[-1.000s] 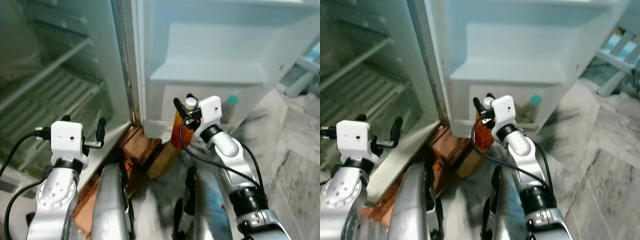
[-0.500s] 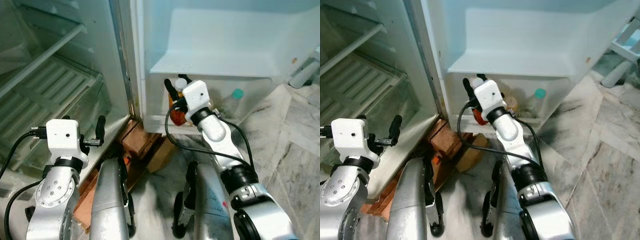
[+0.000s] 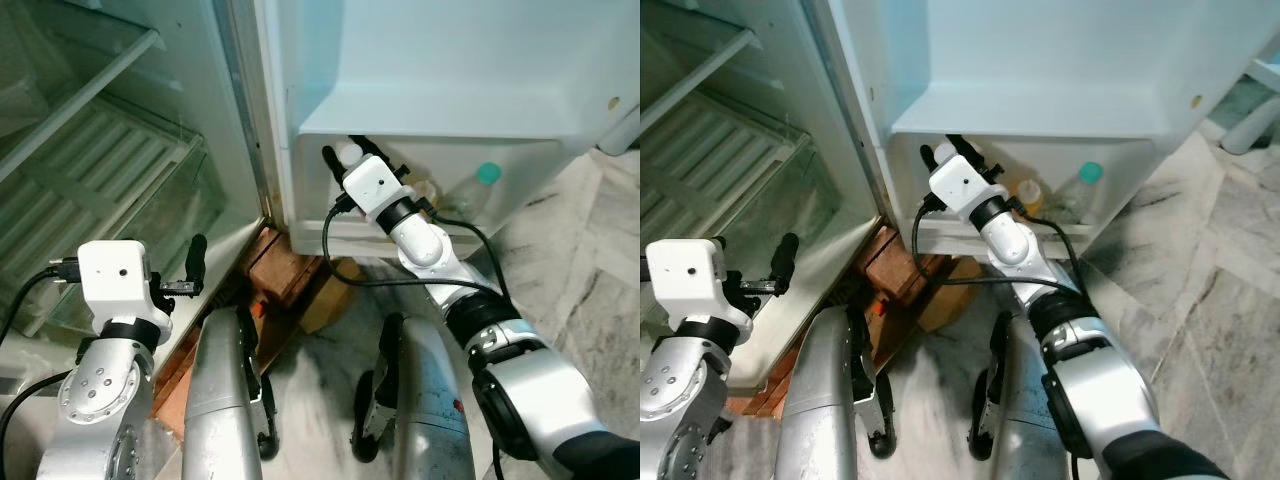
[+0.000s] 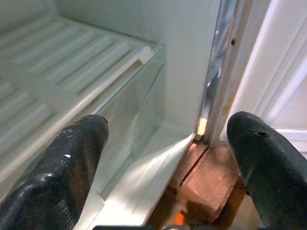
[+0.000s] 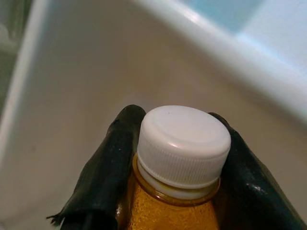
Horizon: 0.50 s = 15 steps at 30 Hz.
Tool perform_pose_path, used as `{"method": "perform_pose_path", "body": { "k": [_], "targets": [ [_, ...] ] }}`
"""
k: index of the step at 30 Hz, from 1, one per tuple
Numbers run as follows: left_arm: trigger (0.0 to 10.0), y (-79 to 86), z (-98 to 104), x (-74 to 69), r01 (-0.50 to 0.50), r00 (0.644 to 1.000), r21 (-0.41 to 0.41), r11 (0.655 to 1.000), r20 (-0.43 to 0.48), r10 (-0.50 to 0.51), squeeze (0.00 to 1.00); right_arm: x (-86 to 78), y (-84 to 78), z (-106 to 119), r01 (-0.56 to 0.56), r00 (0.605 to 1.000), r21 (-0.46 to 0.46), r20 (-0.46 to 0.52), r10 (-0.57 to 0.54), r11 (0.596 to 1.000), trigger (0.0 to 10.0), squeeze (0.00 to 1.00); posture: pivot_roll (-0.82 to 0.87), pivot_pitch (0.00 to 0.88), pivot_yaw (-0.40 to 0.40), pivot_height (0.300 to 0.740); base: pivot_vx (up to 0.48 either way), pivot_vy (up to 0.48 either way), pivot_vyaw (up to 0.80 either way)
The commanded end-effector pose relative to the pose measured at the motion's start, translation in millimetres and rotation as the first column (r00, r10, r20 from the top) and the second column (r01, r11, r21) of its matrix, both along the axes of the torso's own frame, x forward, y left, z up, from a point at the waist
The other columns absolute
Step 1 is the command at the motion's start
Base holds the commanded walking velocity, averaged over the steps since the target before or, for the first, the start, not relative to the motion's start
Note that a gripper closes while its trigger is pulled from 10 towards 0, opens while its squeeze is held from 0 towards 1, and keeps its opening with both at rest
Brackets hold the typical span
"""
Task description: Restocking fridge
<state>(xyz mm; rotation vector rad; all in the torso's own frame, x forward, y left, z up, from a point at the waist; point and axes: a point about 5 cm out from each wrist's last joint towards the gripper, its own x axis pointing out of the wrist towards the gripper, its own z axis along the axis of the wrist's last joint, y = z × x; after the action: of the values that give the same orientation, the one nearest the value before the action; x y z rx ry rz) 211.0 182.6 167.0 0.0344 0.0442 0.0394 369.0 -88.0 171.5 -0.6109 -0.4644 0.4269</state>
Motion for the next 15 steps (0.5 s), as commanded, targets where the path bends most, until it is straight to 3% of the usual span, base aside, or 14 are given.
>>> {"method": "perform_pose_path", "body": {
  "k": [1,4,8,15],
  "targets": [
    [10.0,1.4,3,-4.1,0.002,1.000,0.002,1.000,-0.007,-0.002,0.00,-1.6,4.4,-1,-0.023,0.999,-0.034,0.027,0.024,0.999,10.0,0.00,0.33,0.318,0.023,0.522,0.000,0.000,0.00],
    [10.0,0.6,4,-3.0,0.014,1.000,0.008,1.000,-0.010,-0.014,0.00,-3.1,10.0,-1,-0.048,0.997,-0.083,0.056,0.053,0.995,10.0,0.00,0.33,0.322,0.029,0.522,0.000,0.000,0.00],
    [10.0,-1.6,5,-1.9,0.021,1.000,0.009,1.000,-0.012,-0.021,0.00,-3.4,9.3,-7,-0.044,0.999,-0.080,0.029,0.046,0.996,10.0,0.00,0.33,0.322,0.032,0.522,0.000,0.000,0.00],
    [10.0,-4.3,6,-2.3,0.041,0.999,0.016,0.999,-0.017,-0.041,0.00,0.9,-9.0,-22,0.062,0.994,-0.003,-0.089,-0.062,0.998,10.0,0.00,0.34,0.323,0.038,0.522,0.000,0.000,0.00]
  ]
}}
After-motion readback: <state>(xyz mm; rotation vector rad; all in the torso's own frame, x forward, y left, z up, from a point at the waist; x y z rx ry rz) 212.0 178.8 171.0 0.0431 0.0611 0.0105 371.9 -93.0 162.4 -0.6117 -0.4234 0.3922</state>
